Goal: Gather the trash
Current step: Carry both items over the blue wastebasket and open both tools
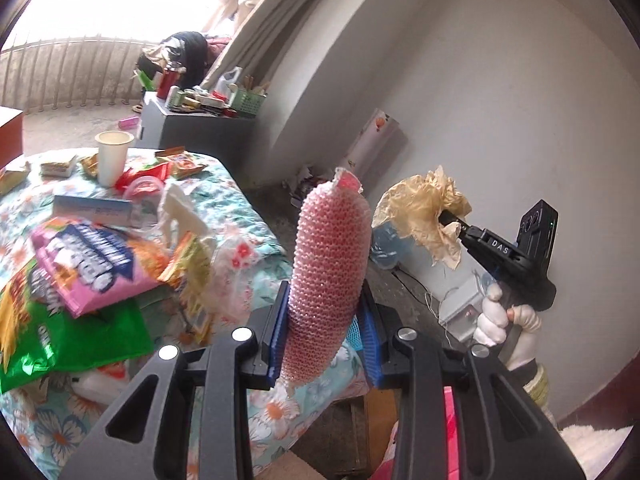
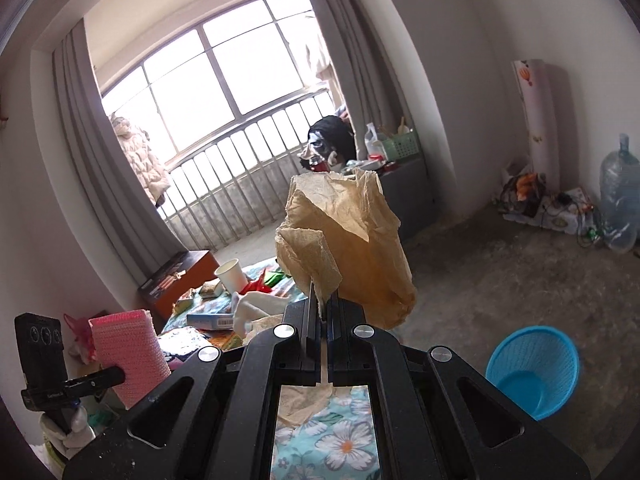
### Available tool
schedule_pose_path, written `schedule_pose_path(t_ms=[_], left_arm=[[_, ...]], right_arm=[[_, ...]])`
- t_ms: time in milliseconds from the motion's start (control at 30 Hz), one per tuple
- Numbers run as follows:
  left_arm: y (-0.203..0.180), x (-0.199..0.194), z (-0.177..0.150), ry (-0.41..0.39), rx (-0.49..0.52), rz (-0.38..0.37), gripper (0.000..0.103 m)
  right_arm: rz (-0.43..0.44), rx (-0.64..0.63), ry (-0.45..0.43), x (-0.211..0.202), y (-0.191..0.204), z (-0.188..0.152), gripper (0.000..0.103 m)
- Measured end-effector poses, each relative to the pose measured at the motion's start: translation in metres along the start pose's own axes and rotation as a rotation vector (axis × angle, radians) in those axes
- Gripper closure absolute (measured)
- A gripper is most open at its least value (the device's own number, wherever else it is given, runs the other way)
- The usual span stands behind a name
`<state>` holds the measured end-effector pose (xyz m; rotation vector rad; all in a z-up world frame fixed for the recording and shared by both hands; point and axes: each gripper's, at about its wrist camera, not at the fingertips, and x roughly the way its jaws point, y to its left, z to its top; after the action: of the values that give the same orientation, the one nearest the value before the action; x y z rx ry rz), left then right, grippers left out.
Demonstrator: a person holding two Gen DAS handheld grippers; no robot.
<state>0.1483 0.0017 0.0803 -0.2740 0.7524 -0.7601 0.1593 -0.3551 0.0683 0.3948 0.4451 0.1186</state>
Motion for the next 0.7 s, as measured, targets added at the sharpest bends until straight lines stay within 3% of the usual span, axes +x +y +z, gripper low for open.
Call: schedule_pose_path(t_ms=[200, 333, 500, 700], left_arm=[[-0.065, 0.113, 0.045, 0.219, 0.089, -0.05, 0.072], [-0.109, 0.212, 0.055, 0.35, 0.174, -0.022, 0.072], [-0.142, 0.339, 0.028, 0.504, 0.246, 0.061, 0.072], [-0.148, 0.476, -0.018, 0.658, 0.313, 0.202, 0.072]], right_arm=[[-0.131, 0.158, 0.009, -0.011, -0.073, -0.022, 0.102], [-0.197, 0.29, 0.041, -0.001, -0.135, -0.039, 0.102], [-0.267, 0.448, 0.128, 0.028, -0.213, -0.061, 0.102], [-0.294, 0.571, 0.223, 0.071, -0.284, -0.085, 0.1]])
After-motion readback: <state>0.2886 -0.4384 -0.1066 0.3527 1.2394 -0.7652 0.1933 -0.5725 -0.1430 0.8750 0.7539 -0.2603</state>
